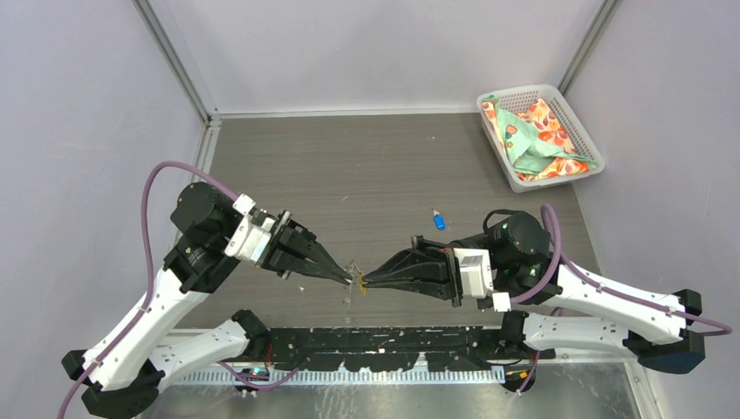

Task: Put the keys on the keyring
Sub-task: Insert the key onto the keyring.

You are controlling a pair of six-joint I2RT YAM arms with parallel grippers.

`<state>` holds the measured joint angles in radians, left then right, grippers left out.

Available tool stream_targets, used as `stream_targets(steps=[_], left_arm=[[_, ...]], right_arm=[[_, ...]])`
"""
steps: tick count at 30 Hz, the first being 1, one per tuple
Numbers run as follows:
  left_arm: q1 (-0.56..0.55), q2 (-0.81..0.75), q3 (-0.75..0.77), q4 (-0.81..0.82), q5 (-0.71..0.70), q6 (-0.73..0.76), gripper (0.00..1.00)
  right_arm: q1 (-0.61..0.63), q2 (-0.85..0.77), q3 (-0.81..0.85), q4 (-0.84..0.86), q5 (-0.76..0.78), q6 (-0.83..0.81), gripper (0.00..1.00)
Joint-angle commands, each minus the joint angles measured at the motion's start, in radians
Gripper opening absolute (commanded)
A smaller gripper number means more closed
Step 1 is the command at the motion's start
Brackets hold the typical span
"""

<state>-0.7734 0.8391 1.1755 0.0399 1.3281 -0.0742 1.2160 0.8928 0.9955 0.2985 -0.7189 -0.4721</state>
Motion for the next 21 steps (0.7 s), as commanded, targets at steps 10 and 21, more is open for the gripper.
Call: stream_targets(steps=[10,21], left_arm=[[-0.003,-0.015,-0.001,0.021,-0.018,0.005,0.0],[-0.003,-0.023,-0.008,0.017,-0.019,0.011,0.0]], right_arm=[[0.008,0.019,0.061,0.002,-0.015,-0.003,0.01],[0.009,0.03,0.07,-0.001,-0.025,-0.003,0.01]])
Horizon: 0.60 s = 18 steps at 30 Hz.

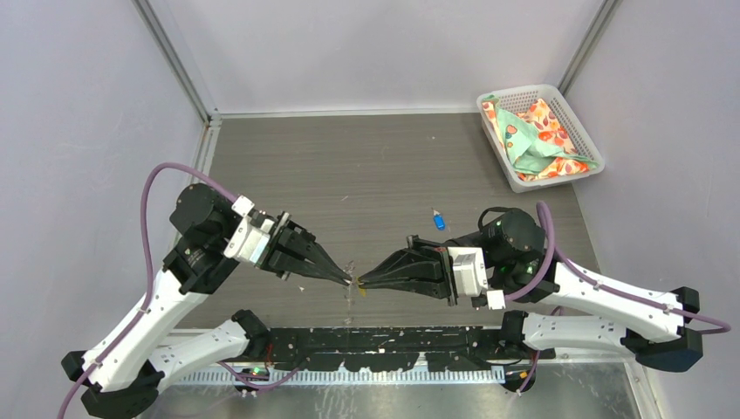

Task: Put the keys on the keyring
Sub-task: Insert the key onto the keyring.

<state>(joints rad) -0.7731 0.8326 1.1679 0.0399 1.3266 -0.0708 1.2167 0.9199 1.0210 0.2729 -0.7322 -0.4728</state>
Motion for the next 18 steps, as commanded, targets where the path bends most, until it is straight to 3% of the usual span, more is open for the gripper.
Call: stream_targets(steps=[1,18], left_arm=[[-0.003,-0.017,0.0,0.015,-0.017,0.009,0.0],[-0.002,-0.023,-0.011,-0.009,0.0,0.028,0.0]], right_arm=[[0.008,0.004,0.045,0.025,-0.014,-0.003,0.01],[0.01,0.016,0.045,0.057,-0.01,0.003,0.01]])
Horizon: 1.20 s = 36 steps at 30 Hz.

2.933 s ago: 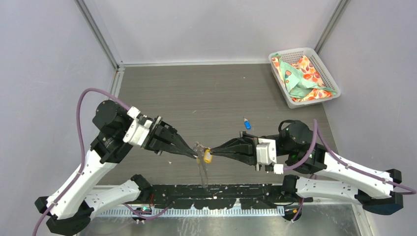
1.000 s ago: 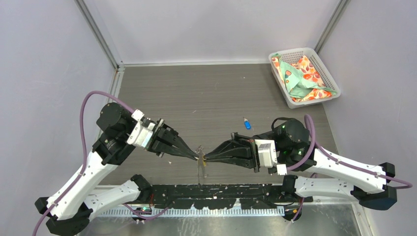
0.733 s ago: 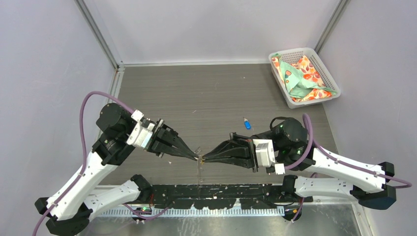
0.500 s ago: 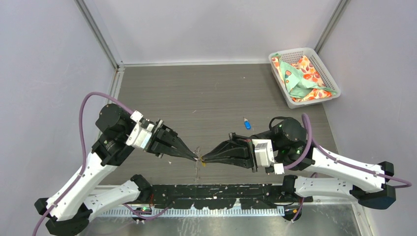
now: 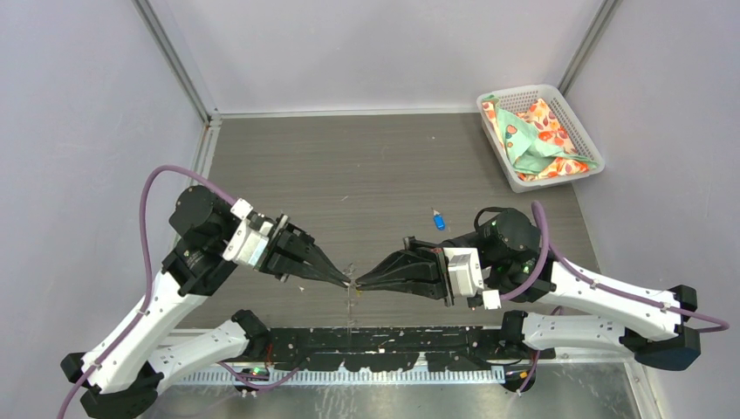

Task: Put the keys on the keyring
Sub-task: Insert the key onto the keyring.

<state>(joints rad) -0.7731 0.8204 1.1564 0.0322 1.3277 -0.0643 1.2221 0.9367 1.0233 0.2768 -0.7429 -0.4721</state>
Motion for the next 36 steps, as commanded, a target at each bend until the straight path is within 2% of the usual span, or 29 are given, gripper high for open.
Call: stream_targets(steps=[1,30,36], left_arm=[[-0.002,-0.01,0.0,-0.003,-0.002,0.023,0.0],[0.006,-0.018,-0.011,-0.029,0.014,0.053,0.0],[0.008,-0.014,-0.006,-0.091,0.029,0.084,0.0]], right_arm=[[0.005,-0.002,0.043,0.057,0.001,0.003,0.01],[0.008,0.016,0.047,0.105,0.001,0.024,0.01],[0.009,0.022,0.061,0.09,-0.006,0.023,0.01]])
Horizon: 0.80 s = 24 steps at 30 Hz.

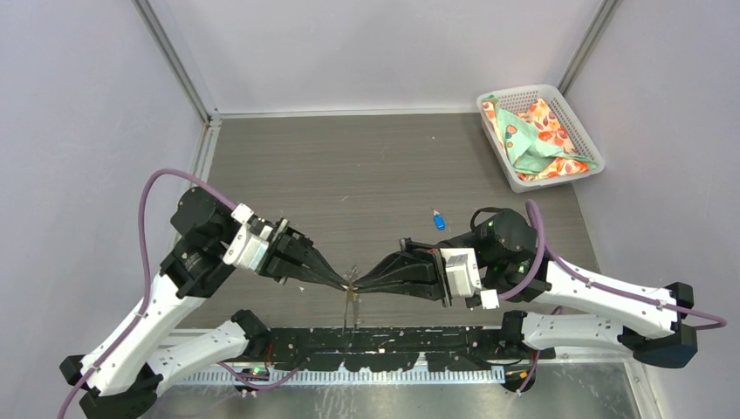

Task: Put the keys on the keyring
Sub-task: Insert the key onto the keyring.

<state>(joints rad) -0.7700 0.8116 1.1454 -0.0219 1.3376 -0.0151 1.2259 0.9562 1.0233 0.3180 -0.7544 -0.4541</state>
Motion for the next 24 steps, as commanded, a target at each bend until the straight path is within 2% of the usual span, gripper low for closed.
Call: stream_targets(steps=[1,16,24], left_arm=[[0.005,-0.003,0.006,-0.043,0.022,0.04,0.0],[0.005,0.019,0.028,-0.084,0.052,0.061,0.0],[0.005,0.018,0.031,-0.082,0.054,0.061,0.0]], right_arm=[[0.005,0.005,0.068,0.03,0.004,0.0,0.01],[0.004,0.039,0.147,-0.147,-0.011,-0.061,0.01],[0.004,0.07,0.217,-0.303,0.068,-0.099,0.01]])
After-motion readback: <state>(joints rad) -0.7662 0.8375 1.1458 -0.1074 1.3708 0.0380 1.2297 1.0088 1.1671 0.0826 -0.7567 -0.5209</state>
